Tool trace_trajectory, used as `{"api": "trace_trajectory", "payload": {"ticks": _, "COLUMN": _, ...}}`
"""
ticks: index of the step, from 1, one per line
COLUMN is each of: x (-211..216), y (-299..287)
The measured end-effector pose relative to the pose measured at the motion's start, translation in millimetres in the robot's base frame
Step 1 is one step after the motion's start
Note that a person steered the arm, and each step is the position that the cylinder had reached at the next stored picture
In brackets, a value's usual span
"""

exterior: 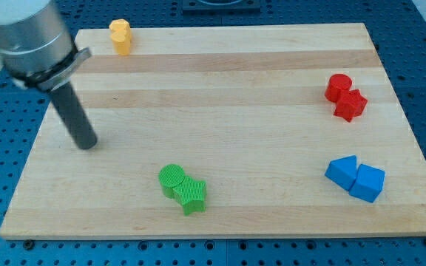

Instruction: Move the green star towards the blue triangle

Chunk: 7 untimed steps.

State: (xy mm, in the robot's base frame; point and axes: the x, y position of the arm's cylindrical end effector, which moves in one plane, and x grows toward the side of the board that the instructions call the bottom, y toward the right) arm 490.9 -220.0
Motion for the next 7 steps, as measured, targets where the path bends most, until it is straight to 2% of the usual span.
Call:
{"api": "trace_trajectory", "payload": {"ticks": 1, "x": 26, "y": -2}}
{"api": "trace_trajectory", "payload": {"ticks": 3, "x": 68, "y": 30}}
{"api": "trace_trajectory", "payload": {"ticks": 4, "x": 72, "y": 34}}
{"api": "trace_trajectory", "payload": {"ticks": 5, "x": 87, "y": 71}}
{"api": "trace_trajectory", "payload": {"ticks": 7, "x": 91, "y": 152}}
